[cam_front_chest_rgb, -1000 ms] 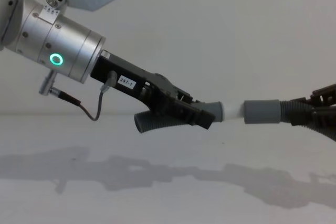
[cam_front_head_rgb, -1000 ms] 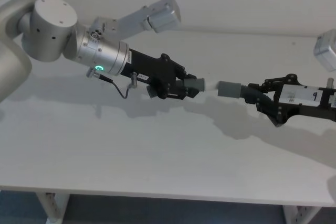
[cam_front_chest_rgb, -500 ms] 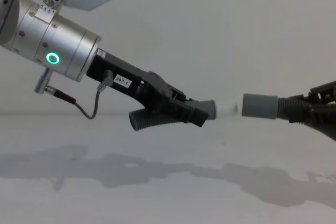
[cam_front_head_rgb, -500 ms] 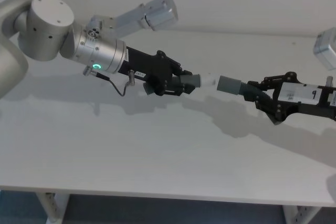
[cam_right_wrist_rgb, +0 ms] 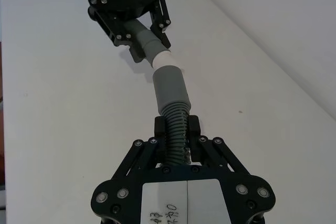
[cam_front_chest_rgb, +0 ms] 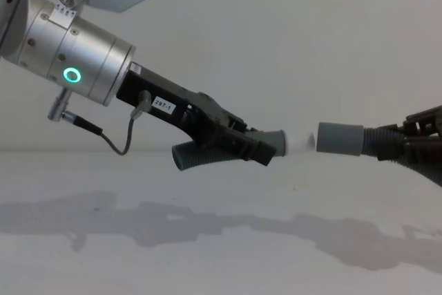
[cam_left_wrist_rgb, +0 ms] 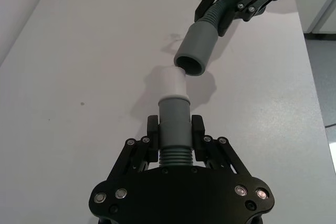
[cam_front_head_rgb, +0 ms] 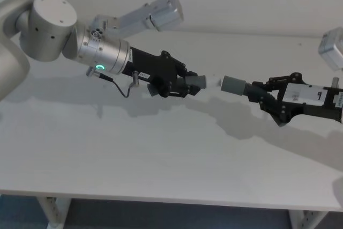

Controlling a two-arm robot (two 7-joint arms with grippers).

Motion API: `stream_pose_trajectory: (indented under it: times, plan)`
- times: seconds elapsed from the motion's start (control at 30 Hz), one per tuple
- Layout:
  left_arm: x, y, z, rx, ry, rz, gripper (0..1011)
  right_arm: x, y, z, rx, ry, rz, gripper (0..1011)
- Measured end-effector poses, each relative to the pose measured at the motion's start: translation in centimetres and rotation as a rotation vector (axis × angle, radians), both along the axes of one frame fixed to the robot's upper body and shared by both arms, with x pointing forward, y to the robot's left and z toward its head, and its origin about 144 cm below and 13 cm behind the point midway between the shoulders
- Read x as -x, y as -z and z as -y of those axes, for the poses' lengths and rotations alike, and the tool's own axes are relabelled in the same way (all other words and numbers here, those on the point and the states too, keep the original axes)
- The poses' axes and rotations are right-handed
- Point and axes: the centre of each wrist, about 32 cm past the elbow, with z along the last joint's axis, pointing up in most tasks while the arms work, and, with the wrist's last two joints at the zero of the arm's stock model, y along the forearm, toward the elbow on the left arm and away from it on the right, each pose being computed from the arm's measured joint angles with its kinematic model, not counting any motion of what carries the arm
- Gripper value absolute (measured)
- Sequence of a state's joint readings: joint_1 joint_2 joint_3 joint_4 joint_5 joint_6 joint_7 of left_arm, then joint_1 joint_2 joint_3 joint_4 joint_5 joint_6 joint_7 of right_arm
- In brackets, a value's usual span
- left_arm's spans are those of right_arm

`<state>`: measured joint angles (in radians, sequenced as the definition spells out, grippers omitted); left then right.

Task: Use both hands to pick up one end of the pipe from the table, align the ends, and insert them.

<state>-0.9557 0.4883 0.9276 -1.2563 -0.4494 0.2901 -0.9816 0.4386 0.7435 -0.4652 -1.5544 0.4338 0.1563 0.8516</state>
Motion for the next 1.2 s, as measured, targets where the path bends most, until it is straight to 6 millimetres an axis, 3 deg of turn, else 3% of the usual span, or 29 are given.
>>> stream_pose_trajectory:
  times: [1.2]
  plan:
    - [0.43,-0.81,0.16,-0.039,-0.002,0.002,351,-0.60,0.59,0.26,0.010,0.039,-0.035,237]
